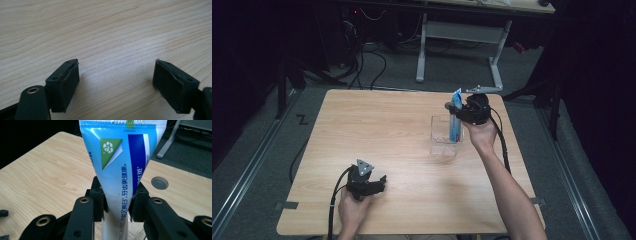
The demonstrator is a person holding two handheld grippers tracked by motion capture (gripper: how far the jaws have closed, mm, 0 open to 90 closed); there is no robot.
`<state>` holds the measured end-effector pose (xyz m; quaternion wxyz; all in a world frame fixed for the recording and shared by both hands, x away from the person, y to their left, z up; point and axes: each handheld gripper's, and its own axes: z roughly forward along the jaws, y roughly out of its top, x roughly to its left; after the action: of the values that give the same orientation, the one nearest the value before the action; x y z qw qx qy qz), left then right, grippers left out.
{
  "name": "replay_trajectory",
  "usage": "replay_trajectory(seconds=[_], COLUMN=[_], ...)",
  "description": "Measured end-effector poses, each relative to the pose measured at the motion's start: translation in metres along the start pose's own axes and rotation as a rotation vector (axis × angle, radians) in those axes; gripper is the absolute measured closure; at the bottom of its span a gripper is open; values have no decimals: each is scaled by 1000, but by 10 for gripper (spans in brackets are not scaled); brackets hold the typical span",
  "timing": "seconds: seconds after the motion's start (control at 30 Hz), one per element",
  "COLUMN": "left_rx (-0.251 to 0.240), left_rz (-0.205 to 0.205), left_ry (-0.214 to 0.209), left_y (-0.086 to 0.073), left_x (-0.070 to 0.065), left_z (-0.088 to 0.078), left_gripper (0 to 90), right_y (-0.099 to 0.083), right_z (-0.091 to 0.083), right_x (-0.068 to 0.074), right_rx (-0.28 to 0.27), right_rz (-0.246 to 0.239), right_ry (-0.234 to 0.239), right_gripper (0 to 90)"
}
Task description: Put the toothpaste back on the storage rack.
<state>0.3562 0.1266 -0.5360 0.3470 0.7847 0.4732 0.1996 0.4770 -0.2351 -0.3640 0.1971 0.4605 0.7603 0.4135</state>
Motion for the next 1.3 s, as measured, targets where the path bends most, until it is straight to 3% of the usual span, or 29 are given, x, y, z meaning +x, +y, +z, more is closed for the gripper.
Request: replay_trajectory(seconds=[0.53,0.83,1.3], left_rx=[-1,-1,-2], left_rz=[-1,0,-1], left_ry=[0,1,1], left_y=[0,0,0], left_x=[0,0,0], left_z=[0,0,0], left_gripper=[217,217,217], right_y=[-16,-20,-31], right_z=[7,7,8], right_x=[-3,-2,-9], right_rx=[19,30,27], right_rz=[26,16,58], right_ry=[2,1,10], right_gripper=[691,689,684])
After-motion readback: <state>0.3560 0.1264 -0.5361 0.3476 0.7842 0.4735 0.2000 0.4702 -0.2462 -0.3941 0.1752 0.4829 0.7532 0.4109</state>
